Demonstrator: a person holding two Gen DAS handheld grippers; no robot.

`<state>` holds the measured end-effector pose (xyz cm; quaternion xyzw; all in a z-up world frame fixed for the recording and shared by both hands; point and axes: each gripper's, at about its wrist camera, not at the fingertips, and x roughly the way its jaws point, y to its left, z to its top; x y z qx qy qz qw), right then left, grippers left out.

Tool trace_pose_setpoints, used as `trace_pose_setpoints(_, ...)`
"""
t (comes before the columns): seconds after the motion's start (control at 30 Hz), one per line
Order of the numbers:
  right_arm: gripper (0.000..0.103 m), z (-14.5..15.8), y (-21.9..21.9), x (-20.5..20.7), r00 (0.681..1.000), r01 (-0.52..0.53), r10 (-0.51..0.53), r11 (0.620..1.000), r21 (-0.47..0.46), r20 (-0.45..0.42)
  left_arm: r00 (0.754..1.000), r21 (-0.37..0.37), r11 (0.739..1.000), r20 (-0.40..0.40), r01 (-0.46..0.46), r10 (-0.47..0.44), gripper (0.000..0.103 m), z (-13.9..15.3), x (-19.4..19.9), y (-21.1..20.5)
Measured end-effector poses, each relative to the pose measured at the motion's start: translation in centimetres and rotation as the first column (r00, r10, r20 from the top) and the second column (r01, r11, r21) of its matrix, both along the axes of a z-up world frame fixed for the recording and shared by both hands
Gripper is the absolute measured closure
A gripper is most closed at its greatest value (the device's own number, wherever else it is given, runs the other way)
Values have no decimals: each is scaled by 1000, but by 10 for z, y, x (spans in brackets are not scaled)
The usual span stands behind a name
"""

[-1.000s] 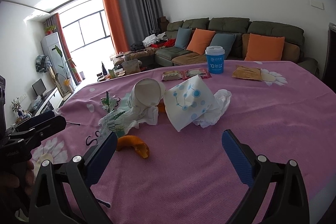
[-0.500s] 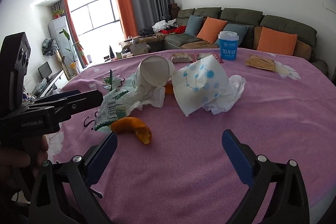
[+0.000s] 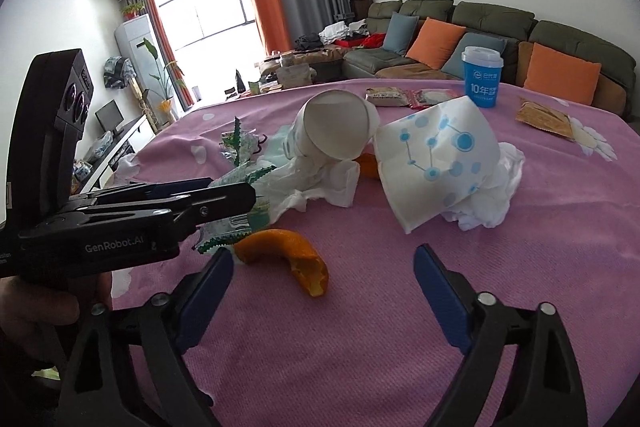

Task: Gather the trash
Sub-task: 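Grasp the clear plastic wrapper with the left tool while the right tool grasps the orange peel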

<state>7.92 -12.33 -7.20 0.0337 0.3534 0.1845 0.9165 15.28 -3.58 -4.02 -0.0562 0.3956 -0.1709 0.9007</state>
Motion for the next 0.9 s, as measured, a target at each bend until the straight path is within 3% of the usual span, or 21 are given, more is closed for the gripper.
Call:
trace_pose_setpoints(0.07,30,0,3,3,1000,-10,10,1000,7,-8,1000,-15,1000,-26,4,-4,57,-5,4,0)
trace_pose_setpoints(0.17,41,-2,7,5,999,-32,33,999,17,-22,999,-31,999,-48,7,-9,61,-10,7,1)
trace_pose_setpoints(0.23,62,-4,9,6,998,-52,53,998,30,-36,999,-34,999,-38,3,-4,65,-11,9,0)
trace_pose_setpoints(0.43,85,-8,14,6,995,-71,73,997,35,-63,999,-54,998,-38,12,-14,75,-14,10,2)
trace_pose_setpoints(0.7,93,-8,6,3,996,-48,52,997,59,-66,1000,-81,996,-14,22,-23,80,-11,3,9)
trace_pose_setpoints(0.9,94,14,0,-5,1000,-26,27,998,65,-4,997,-72,997,72,13,-8,81,13,-15,20)
